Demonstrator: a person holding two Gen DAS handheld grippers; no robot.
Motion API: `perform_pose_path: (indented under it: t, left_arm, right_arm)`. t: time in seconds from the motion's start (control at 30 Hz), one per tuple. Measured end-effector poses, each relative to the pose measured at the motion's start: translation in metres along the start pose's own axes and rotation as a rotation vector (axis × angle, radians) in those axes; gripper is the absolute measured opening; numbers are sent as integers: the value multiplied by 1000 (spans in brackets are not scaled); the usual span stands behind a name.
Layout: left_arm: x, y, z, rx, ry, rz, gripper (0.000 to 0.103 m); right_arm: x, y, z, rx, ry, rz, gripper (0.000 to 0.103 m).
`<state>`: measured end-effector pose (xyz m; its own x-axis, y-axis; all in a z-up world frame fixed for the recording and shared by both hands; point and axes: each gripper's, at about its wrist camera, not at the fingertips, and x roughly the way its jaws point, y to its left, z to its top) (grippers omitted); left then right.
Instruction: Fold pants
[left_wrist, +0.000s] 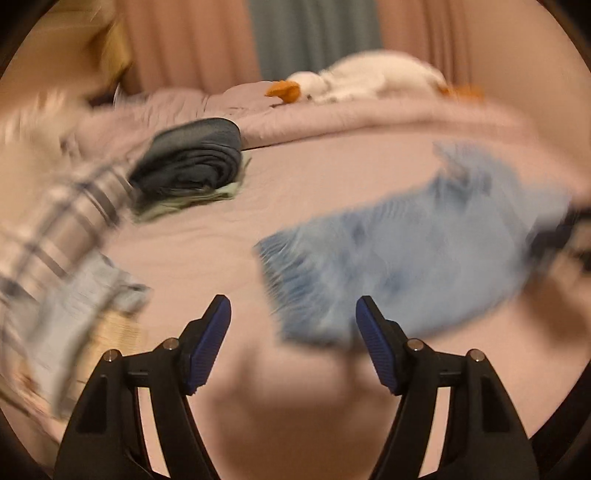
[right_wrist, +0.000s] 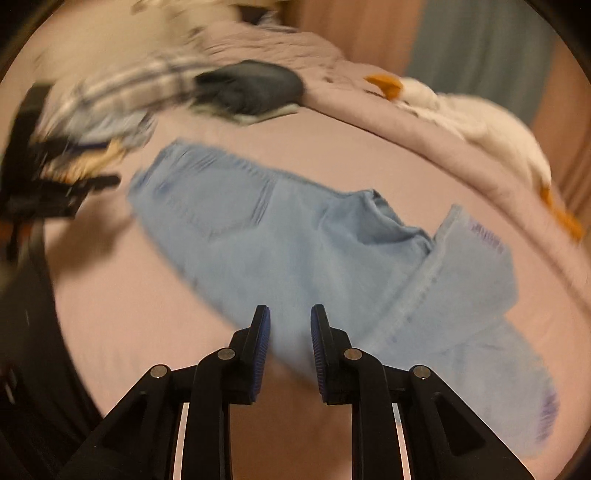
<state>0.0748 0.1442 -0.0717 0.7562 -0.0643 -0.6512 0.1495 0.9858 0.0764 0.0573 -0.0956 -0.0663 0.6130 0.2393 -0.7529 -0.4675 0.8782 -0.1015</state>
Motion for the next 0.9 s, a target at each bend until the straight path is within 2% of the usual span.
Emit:
perform_pose_path:
  t: [0.07,0.13,0.2,0.27,0.3,0.33,0.4,0.5,0.57,0.67,0.83,0.9]
  left_arm:
    - [9,-16,15,-60,-3,-4,70]
    - [23,-37,24,-55,22,25,70]
    - [39,-62,23,14,53,62,70]
    - [60,-84,13,136,122,129,71]
    - [72,-91,5,187,162,152,71]
    - [82,-97,-3,227,189,172,72]
    - [82,-99,-12,243,158,175,73]
    - [76,-91,-8,199,187,142,72]
    - [71,-88,-2,167,197,127,72]
    - [65,-90,10,104,170,88,72]
    - [66,-128,23,104,127,-10,72]
    - [75,-145,24,129,140,-29,72]
  right_arm:
    - [19,-5,12,104,24,-13,19]
    - [37,-9,19,179,71,-7,19]
    - [50,-9,19,193,107,-8,19]
    - [70,-4,10,186,181,-25,19]
    - [76,-3,5,184,195,-30,20]
    - [76,-1,1,178,165,-32,21]
    - [75,-2,1,172,165,-30,21]
    - [72,-4,9,147,214,-28,21]
    - [64,-10,16,128,199,-58,21]
    - [60,-24,20,149,192,-84,21]
    - [67,-42,-7,210,202,-82,24]
    - [65,-46,-17,230,140,-48,24]
